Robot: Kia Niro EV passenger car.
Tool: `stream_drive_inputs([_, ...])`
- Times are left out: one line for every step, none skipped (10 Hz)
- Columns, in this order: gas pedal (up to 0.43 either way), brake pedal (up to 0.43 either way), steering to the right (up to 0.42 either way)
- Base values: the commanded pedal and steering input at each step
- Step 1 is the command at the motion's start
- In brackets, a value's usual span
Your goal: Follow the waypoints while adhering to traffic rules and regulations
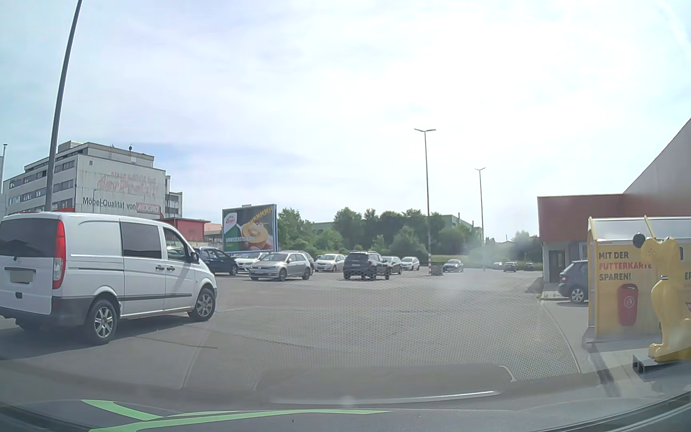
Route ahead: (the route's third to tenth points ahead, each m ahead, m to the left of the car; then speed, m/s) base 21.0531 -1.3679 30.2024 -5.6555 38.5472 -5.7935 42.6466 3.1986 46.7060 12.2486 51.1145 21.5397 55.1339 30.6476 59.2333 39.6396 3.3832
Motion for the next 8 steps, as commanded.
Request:
stream_drive_inputs([0.150, 0.000, 0.073])
stream_drive_inputs([0.150, 0.000, 0.097])
stream_drive_inputs([0.150, 0.000, 0.106])
stream_drive_inputs([0.150, 0.000, 0.109])
stream_drive_inputs([0.150, 0.000, 0.112])
stream_drive_inputs([0.138, 0.000, 0.121])
stream_drive_inputs([0.130, 0.000, 0.130])
stream_drive_inputs([0.118, 0.000, 0.140])
